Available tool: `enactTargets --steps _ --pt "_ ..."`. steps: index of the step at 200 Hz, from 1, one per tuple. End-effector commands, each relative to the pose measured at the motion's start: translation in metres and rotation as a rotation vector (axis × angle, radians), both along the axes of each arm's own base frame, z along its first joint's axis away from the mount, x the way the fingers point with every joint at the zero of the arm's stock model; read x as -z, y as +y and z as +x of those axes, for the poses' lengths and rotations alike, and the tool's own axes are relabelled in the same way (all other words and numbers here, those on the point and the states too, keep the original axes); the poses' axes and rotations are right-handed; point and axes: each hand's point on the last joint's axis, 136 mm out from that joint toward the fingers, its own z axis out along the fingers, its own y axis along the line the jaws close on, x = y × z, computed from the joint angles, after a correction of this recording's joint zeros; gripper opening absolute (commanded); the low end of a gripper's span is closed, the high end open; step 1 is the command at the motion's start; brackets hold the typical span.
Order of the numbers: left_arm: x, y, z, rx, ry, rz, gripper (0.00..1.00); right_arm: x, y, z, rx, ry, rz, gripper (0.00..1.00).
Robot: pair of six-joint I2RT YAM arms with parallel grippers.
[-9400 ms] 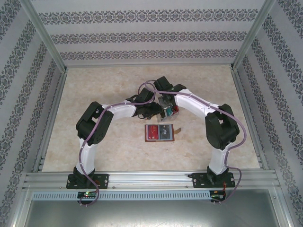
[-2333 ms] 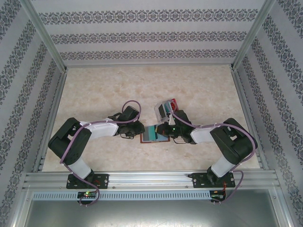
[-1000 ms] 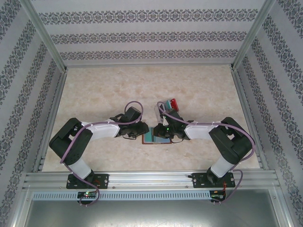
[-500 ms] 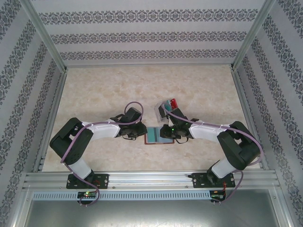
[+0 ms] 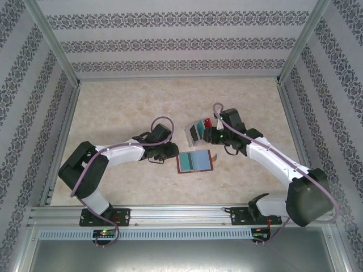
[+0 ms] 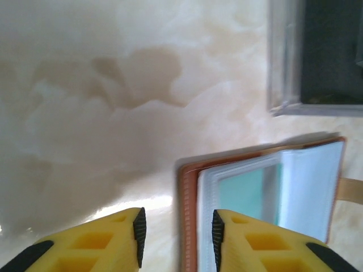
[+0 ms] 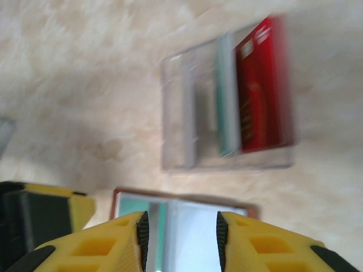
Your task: Put the credit cards into the card holder
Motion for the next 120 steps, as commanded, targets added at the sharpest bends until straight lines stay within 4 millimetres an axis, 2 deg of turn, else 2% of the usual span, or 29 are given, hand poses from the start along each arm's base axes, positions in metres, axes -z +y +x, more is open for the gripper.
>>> enactTargets --steps 1,44,55,80,120 --pt "-0.032 -0.013 0.016 0.054 -0.075 -0.011 0.4 0.001 -0.027 0.006 0.006 0.003 -0.14 0.39" --pt "-0.053 -0.048 0.06 0.092 -0.118 -0.086 0.45 -0.001 -0.044 0.033 0.015 0.03 -0.257 0.44" --pt "-0.057 -0.057 0.071 0.094 -0.127 -0.098 0.5 0.0 -0.047 0.038 0.015 0.048 -0.274 0.44" --pt "-0.053 -0.072 0.089 0.097 -0.092 -0.097 0.5 0.002 -0.049 0.048 0.006 0.062 -0.288 0.41" --pt "-0.043 -0.088 0.103 0.09 -0.058 -0.117 0.52 -0.002 -0.053 0.06 -0.006 0.062 -0.318 0.41"
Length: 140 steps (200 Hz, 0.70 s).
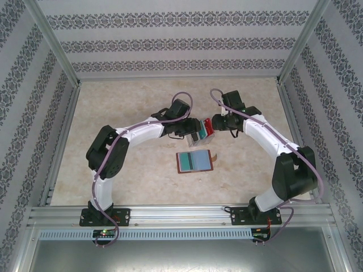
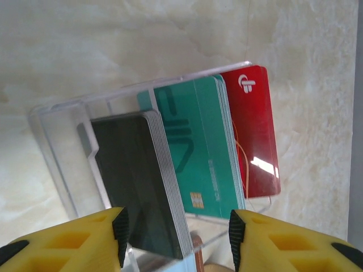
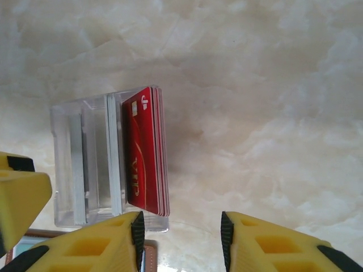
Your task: Put the credit cards into the card holder
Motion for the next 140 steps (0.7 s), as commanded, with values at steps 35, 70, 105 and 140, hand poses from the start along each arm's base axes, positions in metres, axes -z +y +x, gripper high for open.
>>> enactTargets --steps 35,70,105,140 --pt "0.013 0.0 0.005 -0.022 0.07 0.02 0.51 -0.006 -0.006 0.009 -0.046 0.011 -0.062 0.42" --pt "0.008 0.013 0.004 -0.074 0.025 0.029 0.51 0.0 0.001 0.011 -0.063 0.033 -0.034 0.42" --pt "0.012 0.031 0.002 -0.116 0.019 0.076 0.53 0.01 0.007 0.012 -0.064 0.062 -0.006 0.42" --pt "0.023 0.032 0.003 -0.121 0.043 0.076 0.51 0.014 0.011 0.015 -0.065 0.071 0.012 0.43"
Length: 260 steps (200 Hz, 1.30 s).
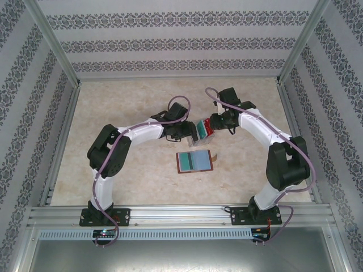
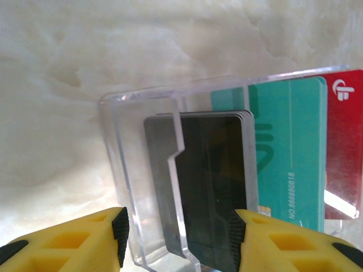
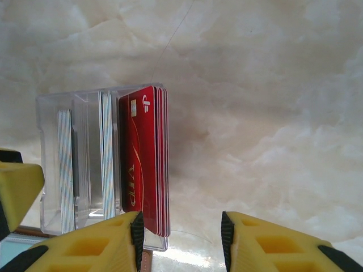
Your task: Put the credit cards into the card holder
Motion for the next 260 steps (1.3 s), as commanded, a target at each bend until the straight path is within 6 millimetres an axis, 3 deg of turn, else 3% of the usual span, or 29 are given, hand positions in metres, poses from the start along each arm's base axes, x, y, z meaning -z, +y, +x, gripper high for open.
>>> enactTargets --steps 1,111,186,260 --pt "-0.006 0.008 0.006 -0.04 -0.013 0.003 0.5 -0.005 0.003 0.006 0.0 -0.005 0.03 0.44" --pt "0.034 0.016 0.003 -0.047 0.073 0.046 0.39 0.027 0.017 0.017 -0.008 0.102 0.048 0.48" --pt "0.04 0.019 -0.001 -0.043 0.087 0.057 0.36 0.052 -0.001 0.022 0.035 0.13 -0.08 0.49" --pt "0.038 0.019 -0.002 -0.043 0.084 0.056 0.35 0.018 -0.004 0.026 0.026 0.035 -0.09 0.45"
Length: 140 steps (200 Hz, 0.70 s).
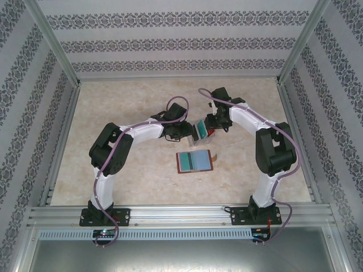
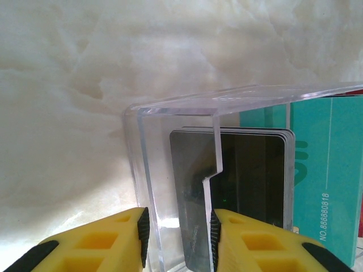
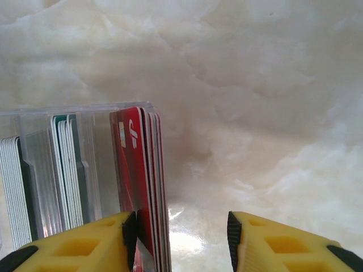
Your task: Put the credit cards into the card holder
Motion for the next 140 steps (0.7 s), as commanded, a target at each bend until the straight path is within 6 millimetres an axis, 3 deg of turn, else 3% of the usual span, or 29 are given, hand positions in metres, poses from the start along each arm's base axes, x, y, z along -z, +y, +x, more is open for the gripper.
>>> enactTargets --steps 1,75,111,140 --pt "0.024 0.014 -0.009 -0.012 0.059 0.06 0.35 -0.022 -0.008 0.005 0.009 -0.055 -0.033 0.45" --pt "0.023 0.013 -0.01 -0.008 0.06 0.053 0.36 -0.02 0.004 0.002 -0.017 -0.042 0.016 0.34" --pt "0.023 0.012 -0.01 -0.008 0.06 0.043 0.36 -0.024 0.016 0.004 -0.034 -0.039 0.064 0.41" --pt "0.022 0.011 -0.009 -0.007 0.058 0.036 0.36 -0.01 0.016 0.006 -0.03 -0.011 0.052 0.42"
